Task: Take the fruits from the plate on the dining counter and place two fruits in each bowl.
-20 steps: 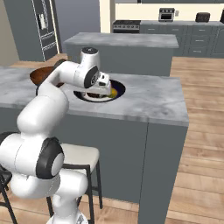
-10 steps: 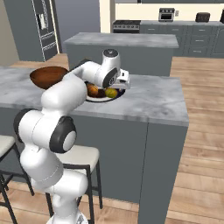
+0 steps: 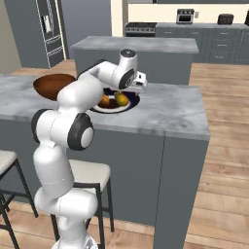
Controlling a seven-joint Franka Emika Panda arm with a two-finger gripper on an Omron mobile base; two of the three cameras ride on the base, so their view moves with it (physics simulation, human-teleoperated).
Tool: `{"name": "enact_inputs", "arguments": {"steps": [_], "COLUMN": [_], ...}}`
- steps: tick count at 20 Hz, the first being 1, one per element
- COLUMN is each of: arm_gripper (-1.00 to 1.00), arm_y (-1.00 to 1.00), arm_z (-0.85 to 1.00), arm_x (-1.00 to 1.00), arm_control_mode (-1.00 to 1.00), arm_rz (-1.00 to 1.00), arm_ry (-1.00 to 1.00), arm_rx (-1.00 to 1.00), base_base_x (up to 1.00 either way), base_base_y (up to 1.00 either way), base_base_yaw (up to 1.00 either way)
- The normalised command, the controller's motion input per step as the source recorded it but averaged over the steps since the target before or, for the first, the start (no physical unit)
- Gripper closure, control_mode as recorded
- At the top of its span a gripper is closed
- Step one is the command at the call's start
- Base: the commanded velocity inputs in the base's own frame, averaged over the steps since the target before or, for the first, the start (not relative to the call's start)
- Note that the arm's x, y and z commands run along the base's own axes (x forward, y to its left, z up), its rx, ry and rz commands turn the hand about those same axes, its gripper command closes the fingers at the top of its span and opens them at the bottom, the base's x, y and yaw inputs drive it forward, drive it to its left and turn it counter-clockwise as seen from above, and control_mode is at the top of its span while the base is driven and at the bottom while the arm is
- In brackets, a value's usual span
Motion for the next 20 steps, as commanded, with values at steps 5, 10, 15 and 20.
{"name": "enact_inputs", "arguments": {"steps": [5, 10, 15, 20], "arm_gripper": [-1.0, -1.0, -1.0, -1.0], "arm_y": [0.19, 0.57, -0.04, -0.26], "arm_z": [0.08, -0.03, -0.19, -0.02], "arm_x": [-0.45, -0.29, -0.11, -0.14], "arm_control_mode": [-1.0, -1.0, -1.0, -1.0], "arm_rz": [-0.05, -0.02, -0.02, -0.01], "arm_ry": [0.0, 0.0, 0.0, 0.0], "arm_rx": [-0.04, -0.07, -0.04, 0.0], "base_base_x": [0.0, 0.0, 0.0, 0.0], "base_base_y": [0.0, 0.0, 0.0, 0.0], "base_base_yaw": [0.0, 0.0, 0.0, 0.0]}}
